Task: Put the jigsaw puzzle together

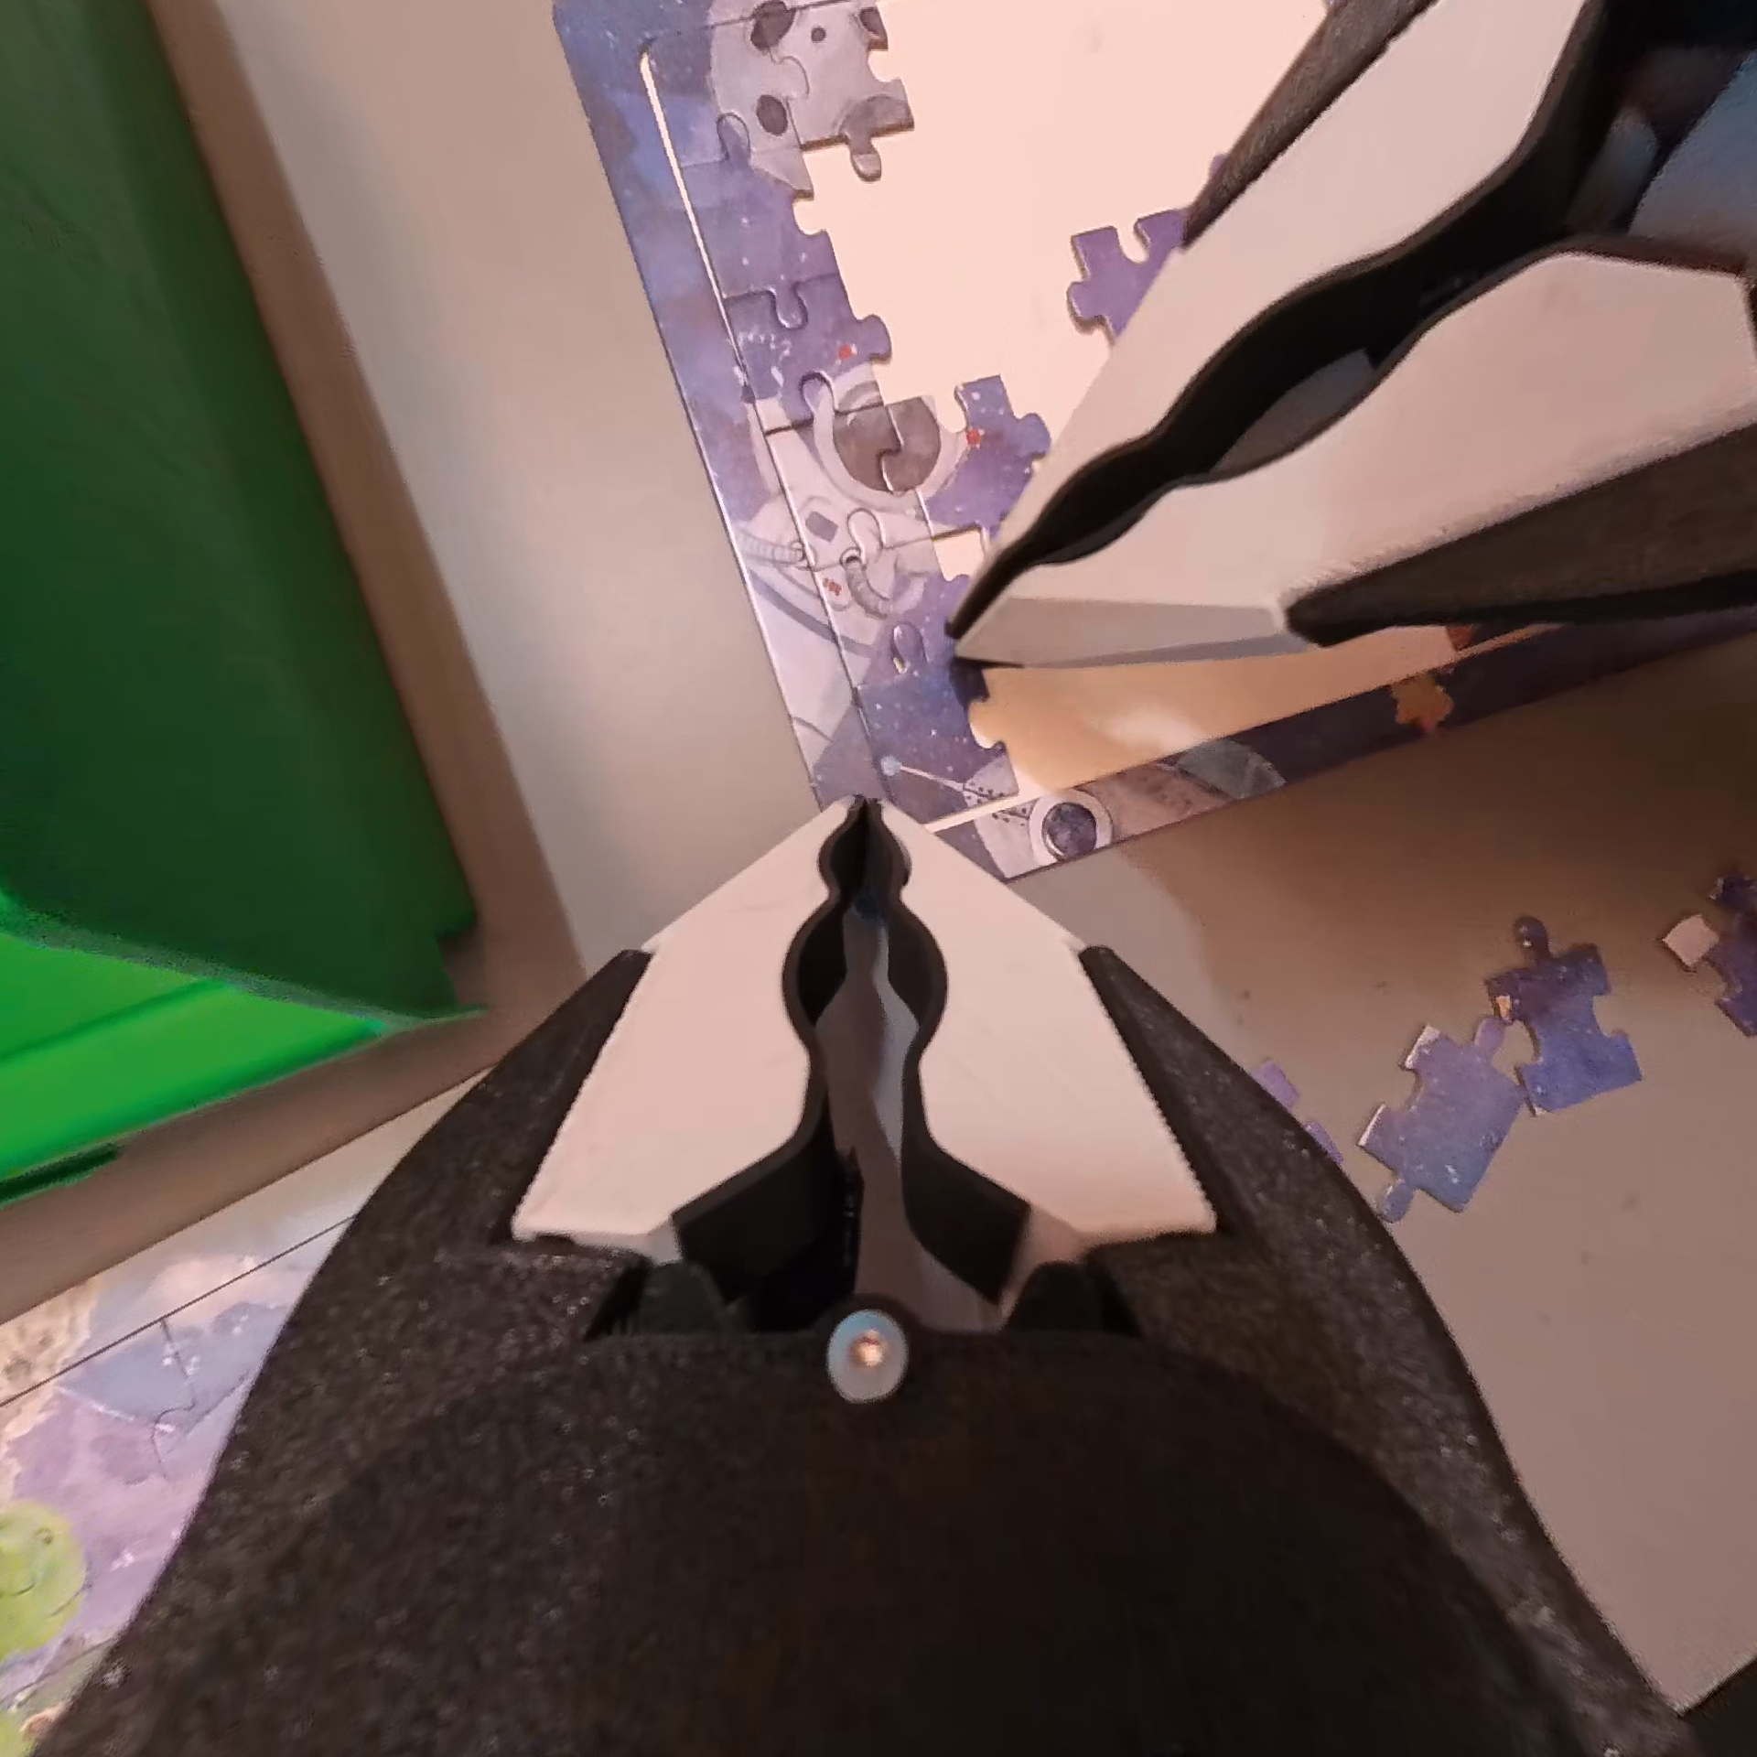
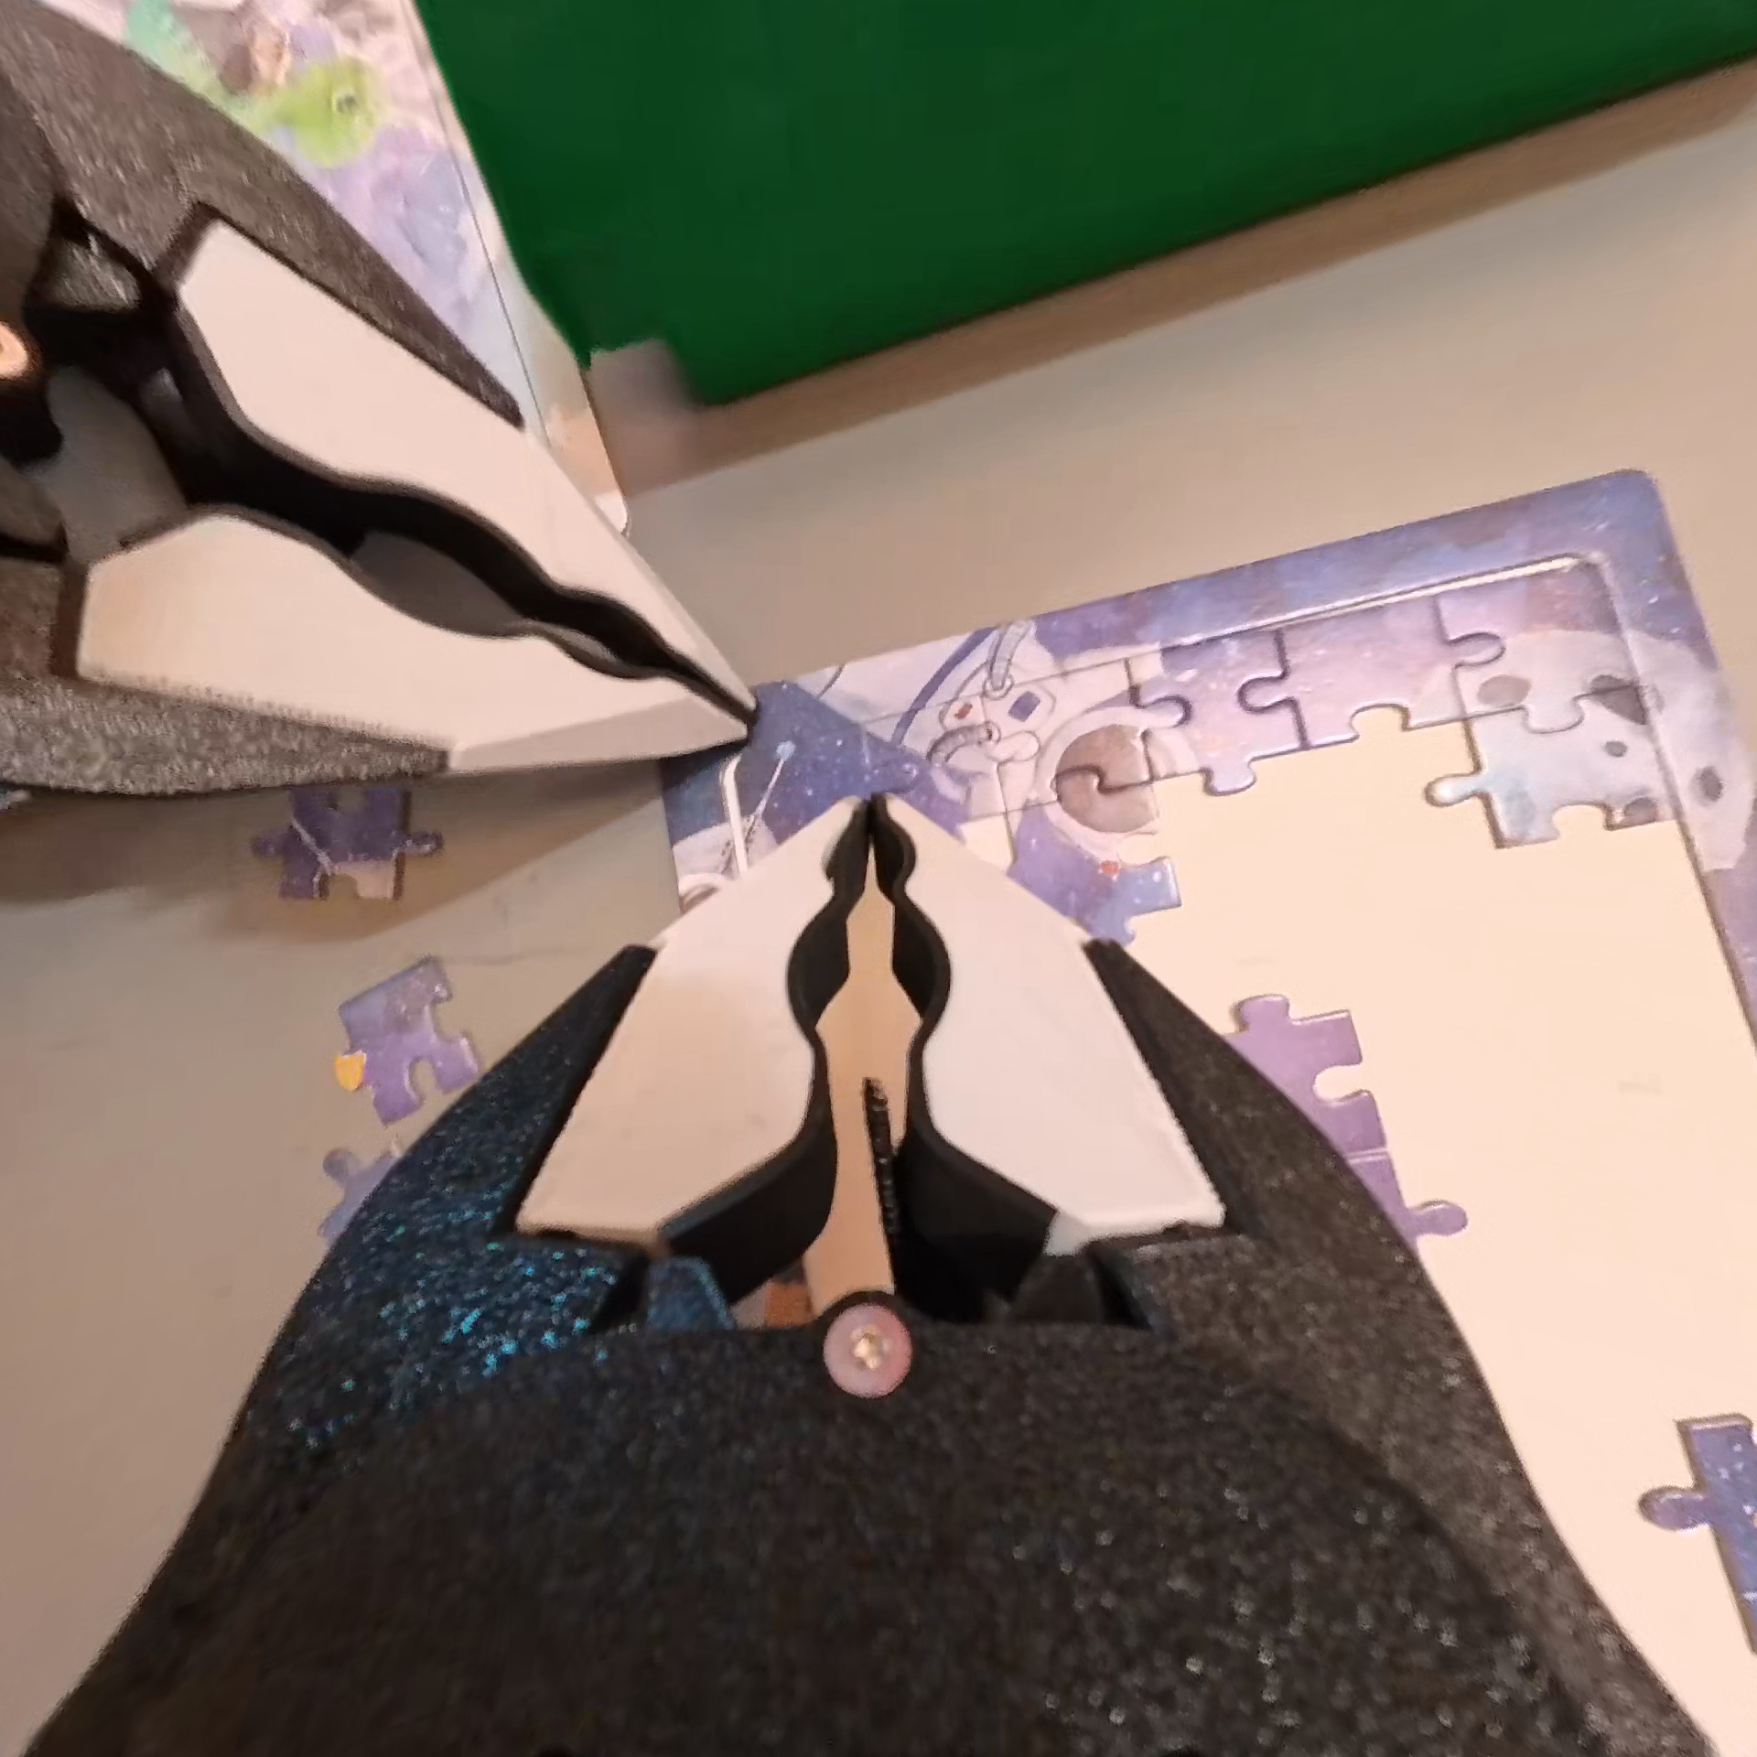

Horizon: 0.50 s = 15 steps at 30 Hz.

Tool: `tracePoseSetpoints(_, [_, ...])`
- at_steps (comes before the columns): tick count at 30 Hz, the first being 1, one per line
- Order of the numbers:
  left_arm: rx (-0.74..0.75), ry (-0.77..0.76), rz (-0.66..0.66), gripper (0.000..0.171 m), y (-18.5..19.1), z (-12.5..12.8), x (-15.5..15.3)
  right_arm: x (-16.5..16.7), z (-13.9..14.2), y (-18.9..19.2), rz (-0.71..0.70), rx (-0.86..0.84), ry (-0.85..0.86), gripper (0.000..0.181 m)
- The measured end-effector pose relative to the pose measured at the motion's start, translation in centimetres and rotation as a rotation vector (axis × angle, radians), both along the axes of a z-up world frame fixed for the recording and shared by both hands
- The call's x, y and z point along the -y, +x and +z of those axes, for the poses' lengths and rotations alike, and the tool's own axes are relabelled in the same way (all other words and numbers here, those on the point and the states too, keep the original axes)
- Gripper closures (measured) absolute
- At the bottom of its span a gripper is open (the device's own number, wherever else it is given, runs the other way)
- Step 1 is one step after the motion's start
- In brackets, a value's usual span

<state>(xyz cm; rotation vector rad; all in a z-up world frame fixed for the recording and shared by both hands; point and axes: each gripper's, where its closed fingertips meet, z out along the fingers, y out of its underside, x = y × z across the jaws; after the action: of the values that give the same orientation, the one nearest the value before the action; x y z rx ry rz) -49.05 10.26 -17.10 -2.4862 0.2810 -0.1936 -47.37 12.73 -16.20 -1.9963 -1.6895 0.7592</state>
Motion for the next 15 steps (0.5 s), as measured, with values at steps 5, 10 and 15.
tracePoseSetpoints(5, [0.008, 0.007, 0.003, 0.171, 0.0, 0.0, 0.0, 0.3, -0.7, -0.5, 0.009, 0.019, 0.052, 0.181])
tracePoseSetpoints(10, [0.074, -0.002, 0.008, 0.171, 0.0, 0.0, 0.0, 0.8, -0.8, -0.5, 0.030, 0.044, 0.037, 0.181])
tracePoseSetpoints(15, [0.049, 0.006, 0.007, 0.171, -0.1, 0.0, -0.2, 0.9, -0.8, -0.5, 0.027, 0.060, -0.020, 0.181])
